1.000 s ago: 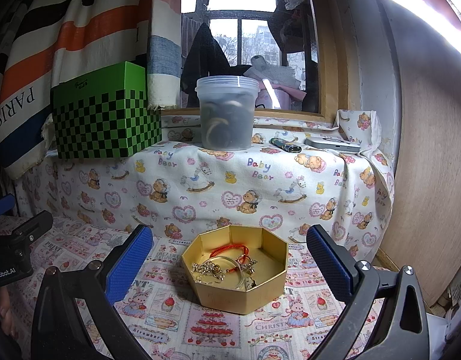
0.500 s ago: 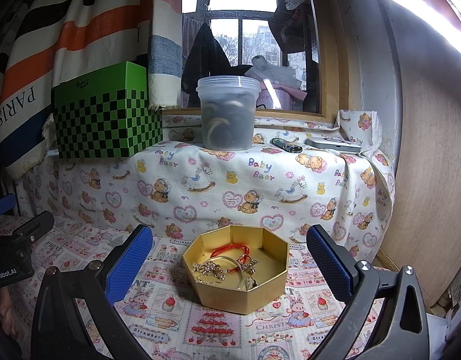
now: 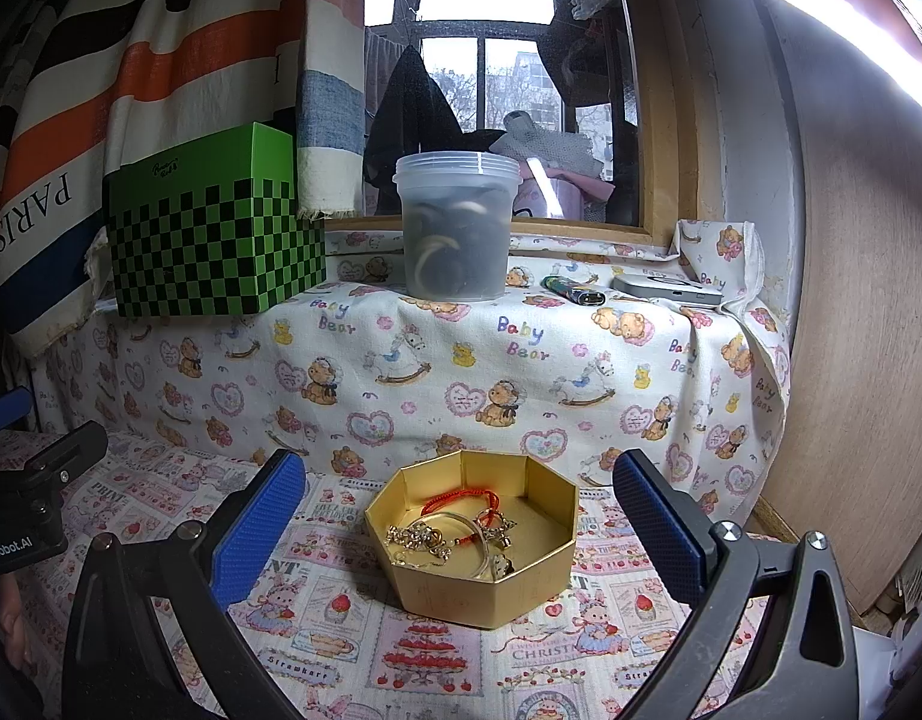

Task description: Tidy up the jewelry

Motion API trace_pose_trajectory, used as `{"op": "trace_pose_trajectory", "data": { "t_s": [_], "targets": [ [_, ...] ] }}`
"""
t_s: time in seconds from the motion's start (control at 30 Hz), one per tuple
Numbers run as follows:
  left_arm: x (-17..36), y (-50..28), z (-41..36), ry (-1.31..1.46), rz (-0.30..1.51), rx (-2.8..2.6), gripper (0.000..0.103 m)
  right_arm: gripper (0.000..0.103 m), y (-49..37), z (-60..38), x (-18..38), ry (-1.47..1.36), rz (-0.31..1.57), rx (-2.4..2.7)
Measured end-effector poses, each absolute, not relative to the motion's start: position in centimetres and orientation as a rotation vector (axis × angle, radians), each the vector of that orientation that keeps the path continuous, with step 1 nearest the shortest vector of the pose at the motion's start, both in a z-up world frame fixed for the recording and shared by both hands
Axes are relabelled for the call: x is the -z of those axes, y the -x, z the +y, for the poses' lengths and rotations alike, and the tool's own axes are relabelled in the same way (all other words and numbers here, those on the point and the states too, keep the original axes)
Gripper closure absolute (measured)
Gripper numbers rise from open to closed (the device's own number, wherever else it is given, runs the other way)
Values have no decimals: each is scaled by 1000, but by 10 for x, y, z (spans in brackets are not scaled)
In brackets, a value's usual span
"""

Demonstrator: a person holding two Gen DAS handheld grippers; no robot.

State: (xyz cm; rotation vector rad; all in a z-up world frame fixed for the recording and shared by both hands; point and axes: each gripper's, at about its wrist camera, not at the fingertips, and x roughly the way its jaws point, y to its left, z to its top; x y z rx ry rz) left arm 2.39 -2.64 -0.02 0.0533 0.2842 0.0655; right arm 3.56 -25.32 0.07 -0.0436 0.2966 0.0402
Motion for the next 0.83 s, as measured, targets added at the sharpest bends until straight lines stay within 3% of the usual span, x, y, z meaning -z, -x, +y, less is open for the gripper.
{"op": "trace_pose_trajectory", "data": {
  "t_s": [0.83],
  "targets": [
    [0, -25, -25, -56, 296, -79, 0, 0, -36, -252, 0, 45, 297, -41]
  ]
}}
